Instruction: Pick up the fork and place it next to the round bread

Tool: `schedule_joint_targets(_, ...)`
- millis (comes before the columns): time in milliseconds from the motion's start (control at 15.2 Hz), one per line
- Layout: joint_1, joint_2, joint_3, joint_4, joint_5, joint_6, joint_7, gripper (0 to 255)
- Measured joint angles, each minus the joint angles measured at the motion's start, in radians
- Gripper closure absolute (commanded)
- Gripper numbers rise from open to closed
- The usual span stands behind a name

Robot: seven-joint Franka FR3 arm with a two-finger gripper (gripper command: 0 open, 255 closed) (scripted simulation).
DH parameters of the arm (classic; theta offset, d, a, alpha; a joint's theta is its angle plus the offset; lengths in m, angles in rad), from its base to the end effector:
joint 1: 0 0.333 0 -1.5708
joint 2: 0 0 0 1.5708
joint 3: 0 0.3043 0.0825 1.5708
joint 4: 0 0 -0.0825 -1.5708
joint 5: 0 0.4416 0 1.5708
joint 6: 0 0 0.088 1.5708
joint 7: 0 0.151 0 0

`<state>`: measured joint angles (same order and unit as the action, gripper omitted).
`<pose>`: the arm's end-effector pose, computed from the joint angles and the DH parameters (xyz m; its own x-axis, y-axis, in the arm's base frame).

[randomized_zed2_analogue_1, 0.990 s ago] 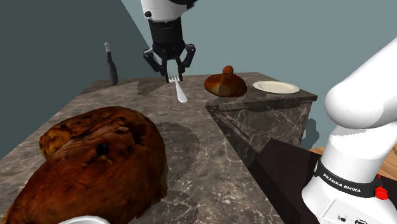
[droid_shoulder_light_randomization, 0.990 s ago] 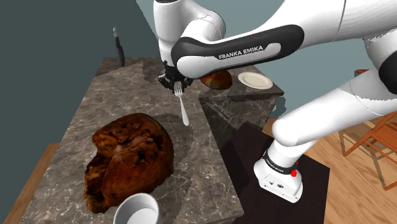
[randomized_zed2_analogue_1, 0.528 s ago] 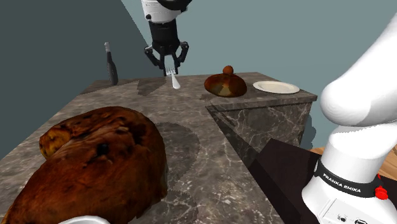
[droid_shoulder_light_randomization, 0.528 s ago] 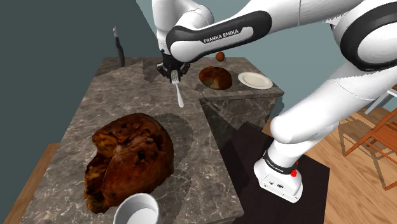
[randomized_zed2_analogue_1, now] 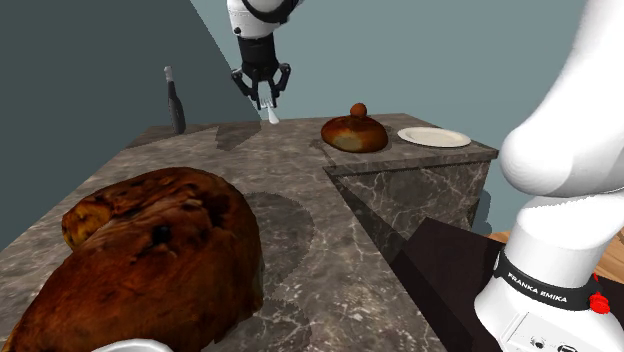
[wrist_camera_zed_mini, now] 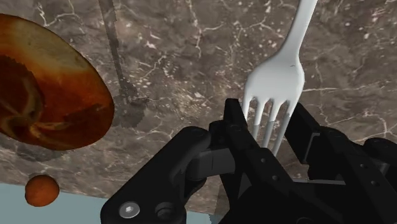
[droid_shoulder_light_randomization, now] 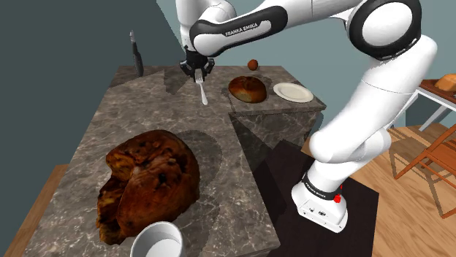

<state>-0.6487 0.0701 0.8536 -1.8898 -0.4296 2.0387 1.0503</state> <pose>0.6401 0.0872 0.4172 0.7481 -0.5744 0.3323 -0.6346 -0.7657 0.1050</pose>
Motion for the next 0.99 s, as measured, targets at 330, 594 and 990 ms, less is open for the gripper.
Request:
schedule_joint_targets(330, 0.035, 0.203, -0.041, 0.207, -0.139, -0.069, -0.009, 255)
schedule_joint_targets(594, 0.073, 0.340, -0.085, 0.373, -0.213, -0.116, -0.051, 255)
schedule_joint_targets(990, 0.110, 0.440, -0.121, 0.456, -0.268, -0.111, -0.056, 255)
